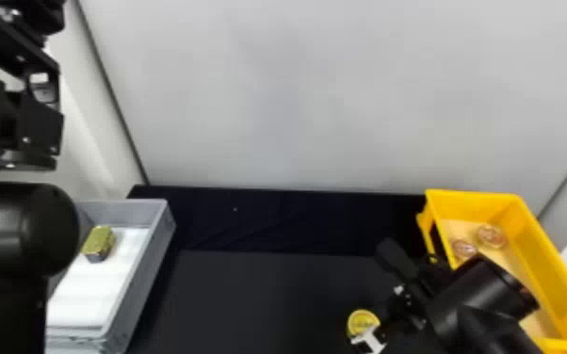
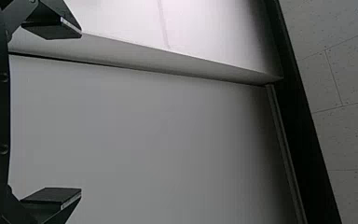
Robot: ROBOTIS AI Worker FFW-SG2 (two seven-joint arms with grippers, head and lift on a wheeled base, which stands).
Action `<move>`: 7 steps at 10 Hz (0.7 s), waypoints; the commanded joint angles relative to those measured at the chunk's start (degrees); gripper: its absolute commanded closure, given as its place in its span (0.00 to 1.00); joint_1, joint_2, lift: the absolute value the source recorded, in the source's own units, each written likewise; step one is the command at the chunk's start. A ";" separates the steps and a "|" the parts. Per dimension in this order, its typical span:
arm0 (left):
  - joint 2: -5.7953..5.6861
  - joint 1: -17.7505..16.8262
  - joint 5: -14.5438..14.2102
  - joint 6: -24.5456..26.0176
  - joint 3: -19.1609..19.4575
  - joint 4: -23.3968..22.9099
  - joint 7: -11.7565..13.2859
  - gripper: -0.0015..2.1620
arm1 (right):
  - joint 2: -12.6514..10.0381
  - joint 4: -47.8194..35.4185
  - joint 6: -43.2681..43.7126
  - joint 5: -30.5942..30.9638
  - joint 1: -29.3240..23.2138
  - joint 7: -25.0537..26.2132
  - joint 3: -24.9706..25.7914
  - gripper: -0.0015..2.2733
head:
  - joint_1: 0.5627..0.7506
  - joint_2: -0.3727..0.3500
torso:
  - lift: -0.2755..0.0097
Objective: Pick up the round yellow can and place it in the yellow rectangular box
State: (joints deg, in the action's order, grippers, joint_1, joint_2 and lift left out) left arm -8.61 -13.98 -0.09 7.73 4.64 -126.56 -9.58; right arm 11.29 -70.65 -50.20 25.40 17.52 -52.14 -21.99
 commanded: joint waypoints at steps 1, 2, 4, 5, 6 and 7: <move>0.08 -0.08 0.00 -0.08 -0.24 0.00 -0.01 0.04 | 1.01 0.61 1.57 0.45 1.02 -0.01 -1.84 0.03 | 0.53 0.59 | 0.96; 0.08 -0.08 -0.09 -0.08 -0.24 0.00 -0.01 0.04 | 1.36 0.69 1.92 0.36 1.20 -0.01 -2.19 0.03 | 0.53 0.59 | 0.96; 0.08 0.00 -0.09 -0.08 -0.50 0.00 -0.01 0.04 | 1.63 1.75 3.41 0.36 1.29 -0.27 -2.28 0.03 | 0.53 0.59 | 0.96; 0.16 0.00 -0.09 -0.17 -0.33 0.00 0.08 0.04 | 1.80 1.92 3.68 0.36 1.29 -0.36 -2.28 0.04 | 0.53 0.59 | 0.96; 0.16 0.00 -0.09 -0.26 -0.33 -0.09 0.08 0.04 | 1.80 2.19 3.85 0.36 1.29 -0.36 -2.28 0.04 | 0.53 0.59 | 0.96; 0.16 0.00 -0.17 -0.35 -0.33 -0.09 0.08 0.04 | 1.63 2.63 4.65 0.36 1.20 -0.27 -2.28 0.04 | 0.53 0.59 | 0.96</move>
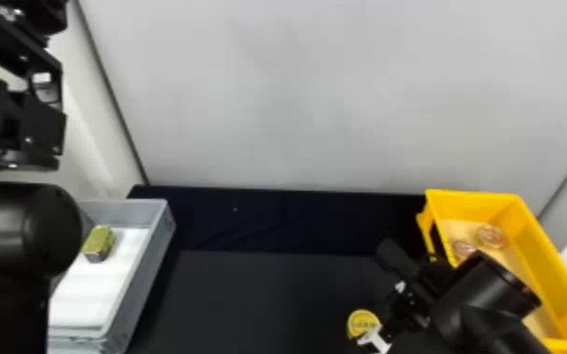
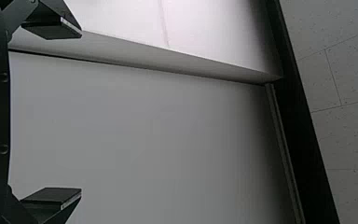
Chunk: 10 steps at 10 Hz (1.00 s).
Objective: Pick up the round yellow can and place it in the yellow rectangular box
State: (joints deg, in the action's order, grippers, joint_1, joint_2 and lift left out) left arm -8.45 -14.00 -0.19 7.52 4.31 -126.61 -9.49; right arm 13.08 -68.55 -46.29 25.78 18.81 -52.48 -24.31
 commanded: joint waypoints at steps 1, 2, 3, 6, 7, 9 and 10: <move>0.01 0.02 -0.08 -0.14 0.00 -0.04 0.00 0.04 | -0.43 1.14 1.62 -0.01 -0.09 0.16 -0.05 0.04 | 0.53 0.59 | 0.96; 0.01 0.02 -0.08 -0.22 0.00 -0.04 0.00 0.04 | -0.78 1.67 2.32 -0.01 -0.09 0.33 -0.05 0.04 | 0.53 0.59 | 0.96; 0.10 0.02 -0.08 -0.22 0.09 -0.04 0.00 0.04 | -1.04 2.02 2.67 -0.01 -0.18 0.51 -0.05 0.05 | 0.53 0.59 | 0.96; 0.19 0.11 -0.08 -0.31 0.09 -0.04 0.00 0.04 | -0.95 2.46 3.46 -0.01 -0.09 0.95 -0.13 0.05 | 0.53 0.59 | 0.96; 0.19 0.11 -0.08 -0.40 0.09 -0.04 0.00 0.04 | -0.78 2.46 3.46 0.25 0.00 0.95 -0.57 0.08 | 0.53 0.59 | 0.96; 0.19 0.11 -0.08 -0.57 0.09 -0.04 0.00 0.04 | -0.25 2.11 1.97 0.51 0.53 1.12 -2.33 0.31 | 0.53 0.59 | 0.96; 0.19 0.20 -0.08 -0.57 0.18 -0.04 0.00 0.04 | -0.07 1.58 1.26 0.51 0.61 1.21 -3.12 0.34 | 0.53 0.59 | 0.96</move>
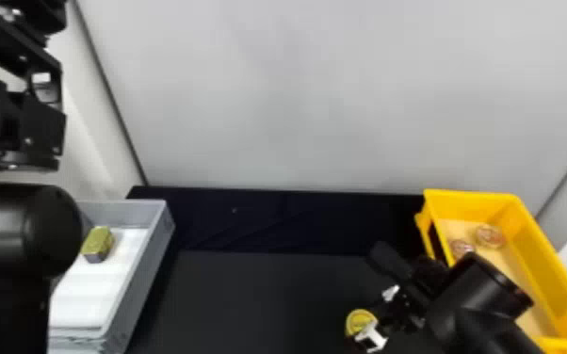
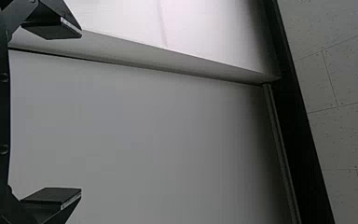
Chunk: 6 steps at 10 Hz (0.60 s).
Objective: Pick up the round yellow can and place it in the yellow rectangular box
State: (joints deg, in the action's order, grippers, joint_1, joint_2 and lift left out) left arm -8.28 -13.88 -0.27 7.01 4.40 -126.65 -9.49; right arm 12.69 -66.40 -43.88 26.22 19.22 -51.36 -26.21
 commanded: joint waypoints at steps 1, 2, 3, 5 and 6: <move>0.01 0.08 0.00 -0.07 0.17 0.00 0.08 0.04 | 0.23 -0.92 -1.14 0.07 0.20 0.00 -1.23 0.34 | 0.53 0.59 | 0.96; 0.01 0.17 0.00 -0.07 0.17 0.00 0.08 0.04 | 0.23 -1.10 -1.14 0.07 0.29 -0.26 -1.23 0.34 | 0.53 0.59 | 0.96; 0.01 0.17 0.00 -0.07 0.26 0.00 0.08 0.04 | 0.23 -1.18 -1.23 0.07 0.29 -0.44 -0.97 0.34 | 0.53 0.59 | 0.96; -0.08 0.26 -0.09 0.02 0.43 -0.17 0.08 0.04 | 0.23 -3.12 -3.43 1.39 0.03 -1.49 -0.70 0.34 | 0.53 0.59 | 0.96; -0.08 0.34 -0.09 0.20 0.61 -0.44 0.08 0.04 | 0.23 -6.19 -5.19 2.97 -0.41 -2.55 0.09 0.34 | 0.53 0.59 | 0.96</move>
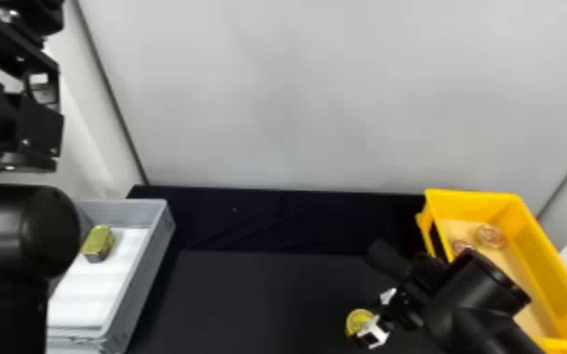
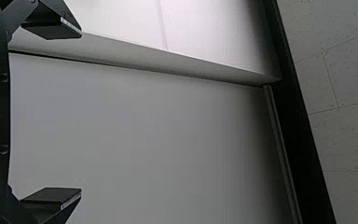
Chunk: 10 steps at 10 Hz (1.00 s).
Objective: Pick up the round yellow can and place it in the yellow rectangular box
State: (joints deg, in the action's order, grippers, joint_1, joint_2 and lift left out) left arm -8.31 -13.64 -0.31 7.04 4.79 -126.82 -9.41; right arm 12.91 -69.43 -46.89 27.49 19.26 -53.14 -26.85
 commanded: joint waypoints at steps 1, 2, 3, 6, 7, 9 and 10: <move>-0.04 0.28 -0.04 0.35 0.31 -0.53 0.00 0.04 | -0.17 -7.74 -5.08 4.51 -0.80 -2.78 1.97 0.34 | 0.53 0.59 | 0.96; 0.04 0.45 -0.04 0.53 0.57 -0.79 0.00 0.04 | -0.17 -13.01 -8.51 8.12 -1.06 -5.33 3.11 0.34 | 0.53 0.59 | 0.96; 0.04 0.45 -0.04 1.14 0.57 -1.06 0.00 0.04 | -0.35 -18.28 -11.76 13.92 -0.98 -10.69 4.17 0.34 | 0.53 0.59 | 0.96; -0.75 -0.25 0.31 3.34 0.75 -2.46 0.00 0.04 | -0.26 -28.83 -16.69 22.80 2.36 -16.23 6.19 0.34 | 0.53 0.59 | 0.96; -1.01 -0.34 0.40 3.78 0.75 -2.64 0.00 0.04 | -0.08 -30.68 -17.39 23.68 4.03 -16.23 8.39 0.34 | 0.53 0.59 | 0.96; -1.19 -0.51 0.58 4.13 0.92 -2.81 0.00 0.04 | 1.59 -33.23 -18.36 26.32 6.06 -15.44 12.69 0.34 | 0.53 0.59 | 0.96; -1.27 -0.43 0.58 4.13 0.92 -2.90 0.00 0.04 | 2.29 -34.10 -18.53 27.29 6.32 -15.00 15.24 0.34 | 0.53 0.59 | 0.96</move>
State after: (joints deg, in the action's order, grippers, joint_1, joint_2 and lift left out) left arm -9.48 -14.05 0.23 11.08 5.68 -129.63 -9.40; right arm 14.09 -102.18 -65.08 53.35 24.91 -68.64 -15.02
